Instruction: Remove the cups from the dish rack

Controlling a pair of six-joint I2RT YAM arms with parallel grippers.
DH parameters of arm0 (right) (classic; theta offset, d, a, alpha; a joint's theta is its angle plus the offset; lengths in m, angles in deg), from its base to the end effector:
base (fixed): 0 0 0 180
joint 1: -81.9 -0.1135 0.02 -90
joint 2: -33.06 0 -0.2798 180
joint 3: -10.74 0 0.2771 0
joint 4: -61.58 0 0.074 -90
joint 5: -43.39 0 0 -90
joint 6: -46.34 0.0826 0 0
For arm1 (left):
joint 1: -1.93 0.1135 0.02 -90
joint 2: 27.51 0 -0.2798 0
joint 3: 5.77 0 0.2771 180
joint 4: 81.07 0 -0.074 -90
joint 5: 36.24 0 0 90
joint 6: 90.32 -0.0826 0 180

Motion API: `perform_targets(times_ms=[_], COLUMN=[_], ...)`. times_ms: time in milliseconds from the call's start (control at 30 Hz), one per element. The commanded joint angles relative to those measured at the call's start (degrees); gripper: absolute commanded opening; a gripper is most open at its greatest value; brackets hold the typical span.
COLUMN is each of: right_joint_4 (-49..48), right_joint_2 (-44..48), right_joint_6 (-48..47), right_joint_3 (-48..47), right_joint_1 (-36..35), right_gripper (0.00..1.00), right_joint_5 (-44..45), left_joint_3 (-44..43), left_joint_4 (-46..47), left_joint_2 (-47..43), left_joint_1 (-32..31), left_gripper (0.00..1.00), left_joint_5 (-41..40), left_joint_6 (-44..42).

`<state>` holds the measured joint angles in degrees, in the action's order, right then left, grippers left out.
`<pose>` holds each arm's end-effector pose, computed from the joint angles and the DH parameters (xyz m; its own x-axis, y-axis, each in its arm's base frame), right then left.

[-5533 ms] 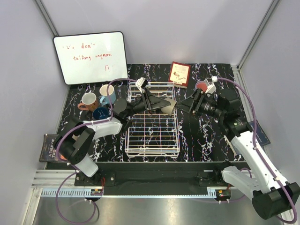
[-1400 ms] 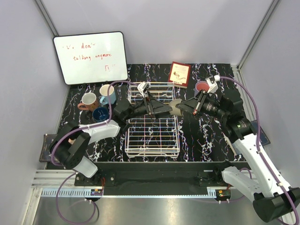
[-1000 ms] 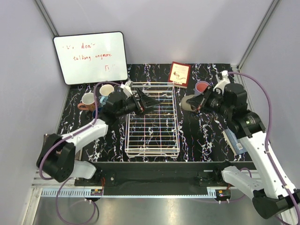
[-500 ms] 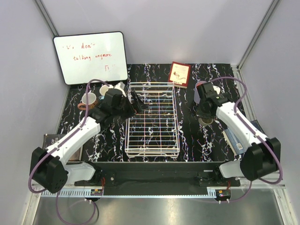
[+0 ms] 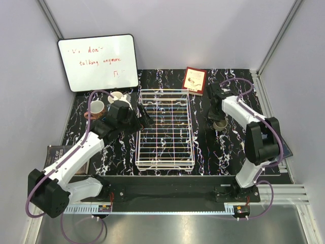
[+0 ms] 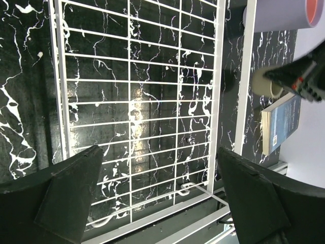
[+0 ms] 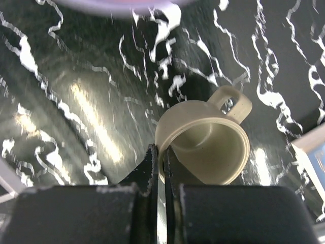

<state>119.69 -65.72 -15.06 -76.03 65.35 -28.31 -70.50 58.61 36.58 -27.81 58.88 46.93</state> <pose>0.3770 0.0850 0.1890 -0.8719 0.2150 -0.4399 0.2839 0.9540 -0.0965 0.2526 -0.1528 0.2685 -0.7829 -0.3950 -0.4806 -0.0312 0.7965 -0.6038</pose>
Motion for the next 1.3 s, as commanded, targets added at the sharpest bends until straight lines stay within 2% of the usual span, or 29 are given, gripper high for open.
perform_targets(times_ms=[0,167,500,633,667,833,867,933,967,1067,1167,1200,1267], right_joint_4=[-3.2,-4.4,-5.5,-5.9,-5.9,-5.8,-5.6,-5.1,-4.0,-1.0,1.6,2.2,4.0], right_joint_2=[-3.9,-6.5,-5.1,-2.5,-1.3,4.0,5.0,8.3,9.5,14.5,20.6,22.3,27.0], right_joint_6=[-0.8,0.0,2.0,3.1,3.2,4.0,4.0,4.3,4.3,4.4,4.2,4.1,4.0], right_joint_3=[-3.6,-3.0,0.3,1.7,1.8,2.0,1.7,1.0,0.1,-2.1,-2.7,-2.6,-2.2], right_joint_1=[0.7,0.7,0.7,0.7,0.6,0.1,-0.3,-0.8,-1.6,-3.5,-6.6,-7.4,-9.5], right_gripper=[0.0,0.0,0.02,0.22,0.31,0.48,0.55,0.63,0.7,0.78,0.9,0.97,1.0], right_joint_5=[1.5,0.3,-1.6,-1.8,-2.4,-2.9,-2.9,-2.7,-2.6,-2.1,-0.8,-0.4,0.8], left_joint_3=[0.1,0.6,1.1,0.5,0.5,0.0,-0.1,-0.7,-1.0,-2.7,-4.2,-4.9,-5.9], left_joint_4=[0.0,-0.2,-0.4,-0.3,-0.4,-0.5,-0.8,-1.4,-2.4,-5.0,-7.9,-8.7,-11.3], left_joint_2=[-1.9,-2.7,-2.0,-2.0,-2.0,-2.0,-2.1,-2.1,-2.0,-1.5,-1.3,-1.2,-0.8], left_joint_1=[-0.1,-0.1,-0.1,-0.1,-0.1,-0.1,-0.1,-0.1,-0.1,-0.1,-0.1,-0.1,-0.1], left_gripper=[0.99,0.99,0.99,0.99,0.99,0.99,0.99,0.99,0.99,0.99,0.99,0.99,0.99], left_joint_5=[-1.3,-1.4,-1.6,-2.0,-2.5,-3.2,-3.5,-4.2,-4.9,-7.0,-10.0,-11.0,-14.0], left_joint_6=[-1.8,-2.1,-1.5,-2.1,-2.1,-2.6,-2.9,-3.4,-3.6,-5.5,-8.1,-8.8,-11.1])
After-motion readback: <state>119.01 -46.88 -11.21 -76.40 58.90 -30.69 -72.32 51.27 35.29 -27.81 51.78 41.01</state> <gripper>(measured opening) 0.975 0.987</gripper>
